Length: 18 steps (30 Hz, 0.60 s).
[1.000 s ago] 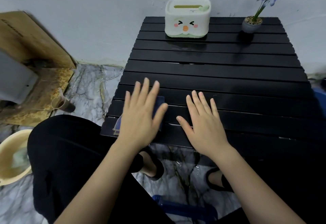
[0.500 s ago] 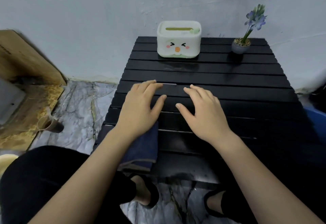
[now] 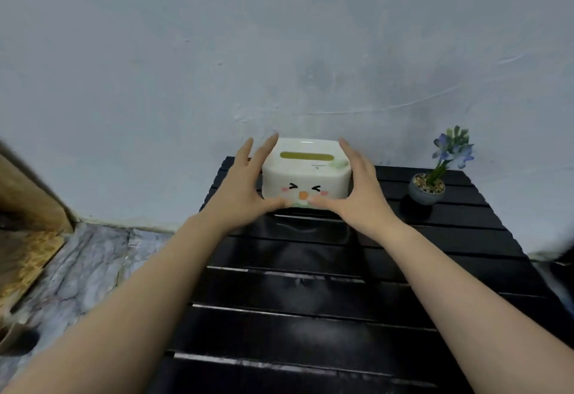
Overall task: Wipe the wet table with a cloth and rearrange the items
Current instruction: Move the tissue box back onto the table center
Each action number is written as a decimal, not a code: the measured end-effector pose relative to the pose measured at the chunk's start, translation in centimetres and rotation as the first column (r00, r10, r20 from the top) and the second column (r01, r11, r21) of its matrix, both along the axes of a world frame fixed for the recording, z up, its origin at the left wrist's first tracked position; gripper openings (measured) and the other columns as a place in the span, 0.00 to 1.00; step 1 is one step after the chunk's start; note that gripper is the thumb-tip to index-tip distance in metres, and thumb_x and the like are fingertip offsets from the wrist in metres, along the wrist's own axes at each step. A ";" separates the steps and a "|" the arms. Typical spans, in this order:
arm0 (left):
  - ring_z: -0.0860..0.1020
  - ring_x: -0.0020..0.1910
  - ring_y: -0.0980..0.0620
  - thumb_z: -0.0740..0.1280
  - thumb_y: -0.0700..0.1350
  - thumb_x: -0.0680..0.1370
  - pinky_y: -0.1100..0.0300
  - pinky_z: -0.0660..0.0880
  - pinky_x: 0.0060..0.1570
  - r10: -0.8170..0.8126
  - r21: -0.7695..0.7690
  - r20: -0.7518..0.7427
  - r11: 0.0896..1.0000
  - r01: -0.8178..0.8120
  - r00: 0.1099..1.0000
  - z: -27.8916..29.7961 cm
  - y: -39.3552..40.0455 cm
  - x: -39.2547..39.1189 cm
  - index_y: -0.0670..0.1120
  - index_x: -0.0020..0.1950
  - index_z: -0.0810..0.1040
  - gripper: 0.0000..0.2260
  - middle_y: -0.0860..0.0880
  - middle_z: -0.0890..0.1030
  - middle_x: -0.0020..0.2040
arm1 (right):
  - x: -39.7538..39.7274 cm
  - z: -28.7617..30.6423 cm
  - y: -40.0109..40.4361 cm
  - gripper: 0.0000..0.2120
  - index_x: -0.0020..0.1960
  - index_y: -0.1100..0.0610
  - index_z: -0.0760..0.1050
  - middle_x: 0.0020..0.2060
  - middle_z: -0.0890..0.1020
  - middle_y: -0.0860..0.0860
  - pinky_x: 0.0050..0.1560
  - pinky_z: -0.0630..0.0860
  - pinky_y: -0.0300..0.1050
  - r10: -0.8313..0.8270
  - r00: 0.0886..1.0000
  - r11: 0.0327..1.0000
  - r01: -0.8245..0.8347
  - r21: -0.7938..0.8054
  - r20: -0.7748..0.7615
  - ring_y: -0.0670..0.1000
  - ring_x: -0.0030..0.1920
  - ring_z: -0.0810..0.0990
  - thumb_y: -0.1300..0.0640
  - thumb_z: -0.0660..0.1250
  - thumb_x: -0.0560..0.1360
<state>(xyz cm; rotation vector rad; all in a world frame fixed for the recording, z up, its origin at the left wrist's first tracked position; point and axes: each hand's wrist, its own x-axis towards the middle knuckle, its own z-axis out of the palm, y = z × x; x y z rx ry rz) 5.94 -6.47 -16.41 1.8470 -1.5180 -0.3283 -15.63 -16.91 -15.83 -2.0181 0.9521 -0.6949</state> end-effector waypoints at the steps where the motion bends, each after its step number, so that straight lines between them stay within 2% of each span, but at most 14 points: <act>1: 0.48 0.81 0.51 0.78 0.64 0.63 0.55 0.58 0.69 -0.012 0.018 -0.031 1.000 0.013 0.999 -0.7 -0.6 0.6 0.72 0.76 0.45 0.53 0.48 0.53 0.82 | 0.4 -0.7 -0.9 0.55 0.78 0.35 0.52 0.73 0.61 0.43 0.62 0.61 0.20 0.010 0.999 1.000 -0.010 0.013 0.031 0.24 0.65 0.60 0.43 0.82 0.61; 2: 0.51 0.81 0.50 0.80 0.60 0.62 0.54 0.60 0.71 -0.027 0.036 -0.063 0.999 0.029 0.998 -1.5 -1.1 1.1 0.72 0.76 0.45 0.54 0.50 0.55 0.81 | 0.6 -1.4 -1.7 0.55 0.79 0.37 0.54 0.73 0.63 0.44 0.65 0.64 0.23 0.013 0.999 1.000 -0.014 0.024 0.050 0.26 0.66 0.62 0.46 0.83 0.61; 3: 0.58 0.79 0.50 0.81 0.56 0.63 0.51 0.64 0.72 -0.043 0.050 -0.109 0.998 0.049 0.993 -2.3 -1.4 1.5 0.72 0.76 0.46 0.55 0.53 0.60 0.80 | 0.7 -2.2 -2.3 0.53 0.78 0.38 0.57 0.73 0.65 0.45 0.70 0.68 0.33 0.010 0.998 0.999 -0.012 0.041 0.068 0.33 0.69 0.66 0.50 0.84 0.61; 4: 0.69 0.74 0.52 0.81 0.50 0.64 0.50 0.70 0.70 -0.054 0.055 -0.168 0.996 0.064 0.984 -3.0 -1.6 1.8 0.72 0.76 0.48 0.54 0.56 0.65 0.76 | 0.8 -2.9 -2.8 0.51 0.76 0.38 0.60 0.72 0.67 0.45 0.71 0.72 0.44 0.001 0.996 0.998 -0.006 0.062 0.091 0.41 0.70 0.69 0.54 0.84 0.62; 5: 0.78 0.65 0.56 0.81 0.46 0.65 0.51 0.77 0.64 -0.056 0.049 -0.216 0.996 0.069 0.975 -3.6 -1.8 1.9 0.73 0.75 0.50 0.52 0.58 0.70 0.72 | 0.8 -3.4 -3.1 0.48 0.74 0.37 0.63 0.71 0.69 0.46 0.69 0.74 0.51 -0.008 0.994 0.997 0.000 0.073 0.112 0.47 0.69 0.72 0.57 0.84 0.62; 6: 0.82 0.57 0.59 0.80 0.43 0.66 0.54 0.81 0.58 -0.052 0.035 -0.238 0.997 0.062 0.970 -4.1 -1.8 1.9 0.73 0.75 0.52 0.51 0.58 0.74 0.69 | 0.8 -3.9 -3.4 0.46 0.72 0.37 0.65 0.70 0.71 0.46 0.67 0.76 0.53 -0.015 0.991 0.997 0.006 0.073 0.132 0.49 0.68 0.74 0.58 0.83 0.62; 7: 0.84 0.53 0.61 0.79 0.42 0.66 0.59 0.82 0.53 -0.045 0.017 -0.242 0.999 0.051 0.969 -4.5 -1.9 1.9 0.74 0.74 0.53 0.51 0.57 0.75 0.67 | 0.6 -4.2 -3.5 0.44 0.71 0.37 0.67 0.69 0.72 0.47 0.66 0.77 0.53 -0.021 0.989 0.998 0.012 0.067 0.149 0.49 0.68 0.75 0.59 0.83 0.62; 9: 0.84 0.50 0.64 0.79 0.40 0.67 0.66 0.81 0.49 -0.032 -0.005 -0.237 0.999 0.032 0.971 -4.6 -1.7 1.5 0.74 0.74 0.53 0.50 0.58 0.76 0.64 | 0.4 -4.2 -3.3 0.43 0.70 0.39 0.69 0.68 0.74 0.47 0.65 0.78 0.52 -0.029 0.984 0.998 0.018 0.064 0.176 0.48 0.66 0.76 0.61 0.83 0.62; 14: 0.83 0.50 0.65 0.78 0.37 0.68 0.72 0.79 0.42 -0.033 -0.066 -0.245 0.998 0.017 0.969 -2.9 0.7 -0.3 0.73 0.74 0.54 0.50 0.62 0.76 0.62 | -1.0 -2.0 -1.0 0.43 0.70 0.41 0.69 0.67 0.75 0.45 0.65 0.78 0.47 -0.029 0.979 1.000 0.026 0.014 0.203 0.45 0.65 0.76 0.61 0.84 0.62; 18: 0.81 0.51 0.69 0.78 0.35 0.69 0.75 0.77 0.42 -0.051 -0.112 -0.226 0.993 0.026 0.973 -0.9 5.0 -2.5 0.68 0.76 0.55 0.49 0.62 0.75 0.61 | -3.5 0.1 3.2 0.42 0.71 0.41 0.69 0.67 0.75 0.44 0.66 0.77 0.44 -0.009 0.973 1.000 0.016 -0.027 0.230 0.43 0.65 0.76 0.60 0.84 0.62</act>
